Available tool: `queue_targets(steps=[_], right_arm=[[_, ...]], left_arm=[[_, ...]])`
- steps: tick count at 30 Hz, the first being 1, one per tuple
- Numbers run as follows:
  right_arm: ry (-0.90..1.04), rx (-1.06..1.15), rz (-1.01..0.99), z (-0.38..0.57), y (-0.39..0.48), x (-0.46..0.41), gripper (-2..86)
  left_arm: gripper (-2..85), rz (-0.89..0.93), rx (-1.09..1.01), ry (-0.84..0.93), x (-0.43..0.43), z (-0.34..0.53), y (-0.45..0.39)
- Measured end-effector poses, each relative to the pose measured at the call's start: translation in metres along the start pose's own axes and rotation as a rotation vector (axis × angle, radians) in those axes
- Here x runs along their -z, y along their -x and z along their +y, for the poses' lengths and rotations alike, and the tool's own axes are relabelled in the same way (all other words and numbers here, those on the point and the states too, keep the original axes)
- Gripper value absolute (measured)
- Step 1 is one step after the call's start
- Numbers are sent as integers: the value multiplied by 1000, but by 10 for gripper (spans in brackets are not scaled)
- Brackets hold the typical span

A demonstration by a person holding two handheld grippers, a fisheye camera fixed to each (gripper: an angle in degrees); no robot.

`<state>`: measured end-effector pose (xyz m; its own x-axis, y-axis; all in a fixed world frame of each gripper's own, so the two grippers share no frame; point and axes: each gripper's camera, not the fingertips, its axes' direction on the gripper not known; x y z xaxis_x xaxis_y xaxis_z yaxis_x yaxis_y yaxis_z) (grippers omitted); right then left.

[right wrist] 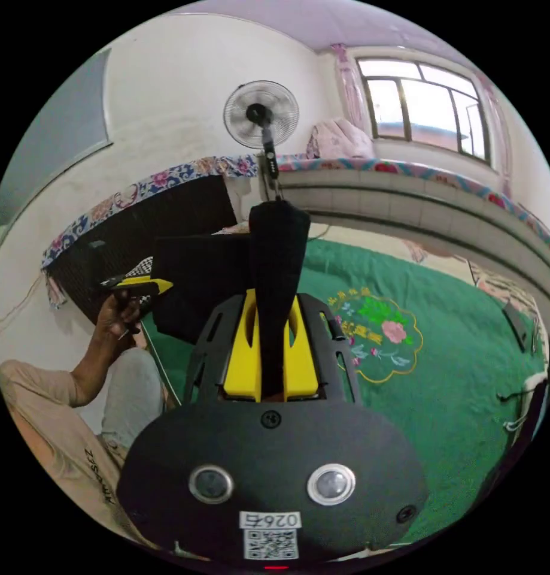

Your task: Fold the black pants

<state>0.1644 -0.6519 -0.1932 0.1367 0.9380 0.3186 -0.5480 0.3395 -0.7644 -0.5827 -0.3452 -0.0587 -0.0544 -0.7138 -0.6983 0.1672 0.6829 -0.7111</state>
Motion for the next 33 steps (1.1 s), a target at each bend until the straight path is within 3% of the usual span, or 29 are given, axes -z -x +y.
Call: queue_targets(steps=[9, 13, 17, 20, 23, 26, 28, 33], right_arm=[[-25, 536, -180, -123, 304, -83, 10], [70, 681, -206, -182, 441, -174, 23], [255, 682, -17, -203, 529, -285, 55], [182, 630, -73, -196, 543, -285, 37], [112, 603, -139, -183, 541, -269, 13], [135, 578, -130, -168, 530, -285, -5], [330, 577, -152, -159, 524, -313, -8], [210, 407, -306, -173, 485, -222, -9]], left_arm=[[56, -448, 199, -420, 200, 148, 1], [59, -640, 377, -470, 226, 193, 51], [32, -758, 662, -423, 220, 247, 114], [-5, -798, 667, -544, 214, 285, 102], [-9, -908, 508, -592, 189, 288, 79], [-10, -1061, 351, -453, 132, 279, 86], [-10, -1063, 423, -135, 70, 288, 133], [-10, -1016, 433, -212, 36, 337, 97]])
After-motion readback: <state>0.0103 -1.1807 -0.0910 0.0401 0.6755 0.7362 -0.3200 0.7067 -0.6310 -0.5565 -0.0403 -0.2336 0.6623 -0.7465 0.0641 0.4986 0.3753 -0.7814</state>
